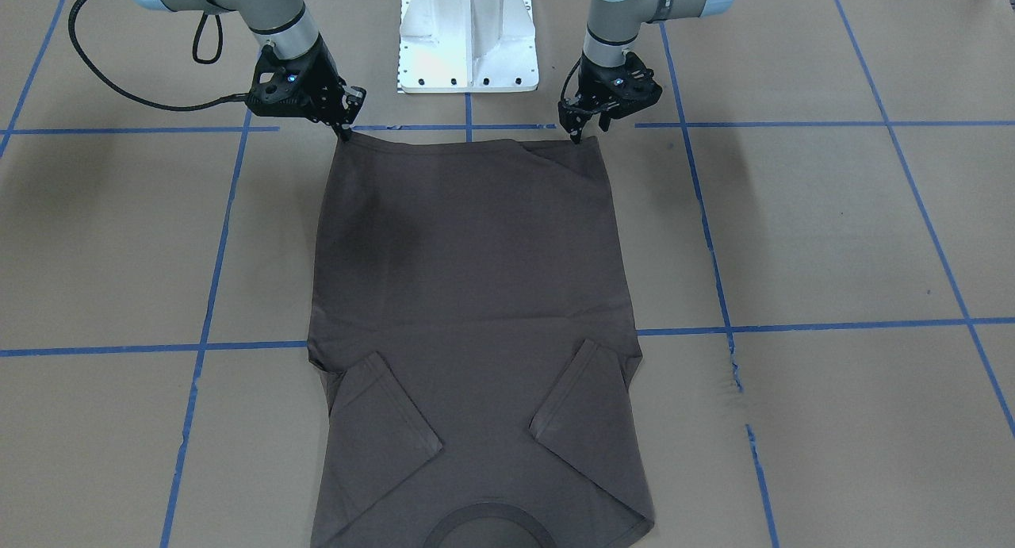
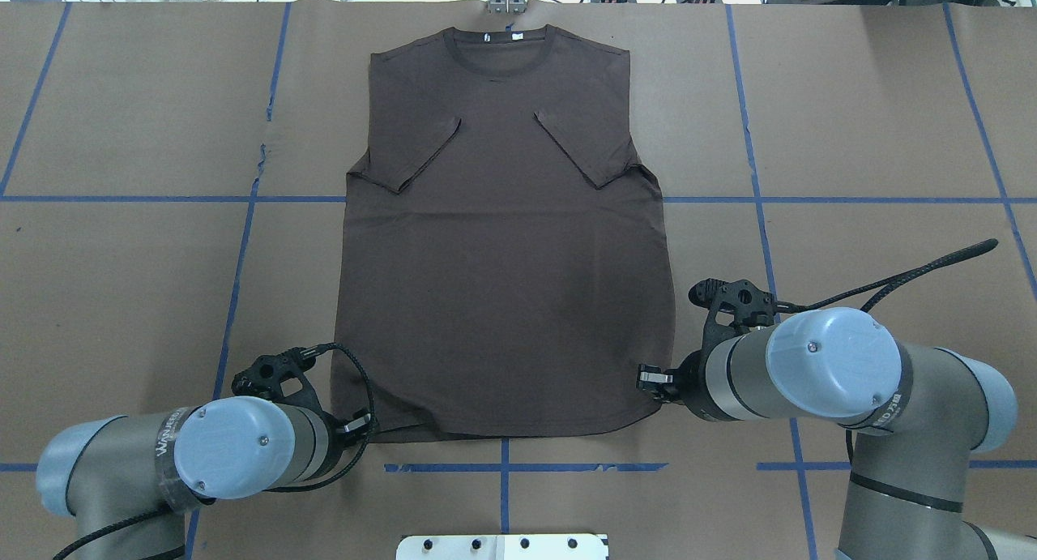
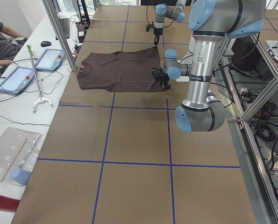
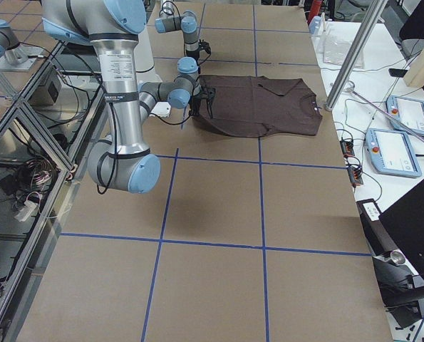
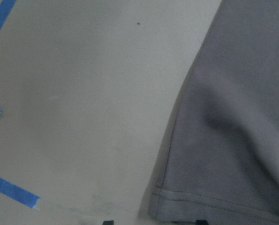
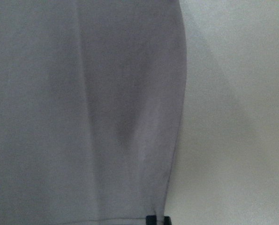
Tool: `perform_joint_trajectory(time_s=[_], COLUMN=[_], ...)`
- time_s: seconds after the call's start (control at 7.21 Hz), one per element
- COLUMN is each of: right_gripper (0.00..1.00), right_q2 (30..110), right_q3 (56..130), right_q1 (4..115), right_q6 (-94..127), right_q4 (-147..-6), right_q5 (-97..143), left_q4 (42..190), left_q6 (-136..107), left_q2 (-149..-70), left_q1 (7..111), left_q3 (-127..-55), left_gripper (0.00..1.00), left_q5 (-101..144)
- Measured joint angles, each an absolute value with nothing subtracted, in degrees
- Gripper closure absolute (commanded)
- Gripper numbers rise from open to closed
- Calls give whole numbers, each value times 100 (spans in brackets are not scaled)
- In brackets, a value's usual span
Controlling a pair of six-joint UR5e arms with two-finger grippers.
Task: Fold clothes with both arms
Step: 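Lower the left gripper to the other hem corner and grasp both hem corners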
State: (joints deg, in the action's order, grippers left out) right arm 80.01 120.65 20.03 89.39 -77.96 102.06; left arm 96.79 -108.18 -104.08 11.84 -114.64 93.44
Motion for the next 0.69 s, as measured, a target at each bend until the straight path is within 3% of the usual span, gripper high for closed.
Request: perform_joint_trajectory(time_s=[0.42,0.55,0.69], right_gripper=[100,100,100], right_q2=[7998,7998,7998], right_q3=[12063,12060,12059], right_q1=[2004,2004,2007], right_q6=[8938,8939,8938], right_q4=[-7796,-7796,-7796], right_q5=[10209,10211,10212], left_q4=[9677,9677,9677], left_q6=[-10796,-10794,-10793], left_q2=[-10430,-10429,-10430], left_q1=[1253,1263,1269], left_q3=[-11400,-11384,-11378], left_gripper=[37,44,59], left_q5=[9343,9343,9343])
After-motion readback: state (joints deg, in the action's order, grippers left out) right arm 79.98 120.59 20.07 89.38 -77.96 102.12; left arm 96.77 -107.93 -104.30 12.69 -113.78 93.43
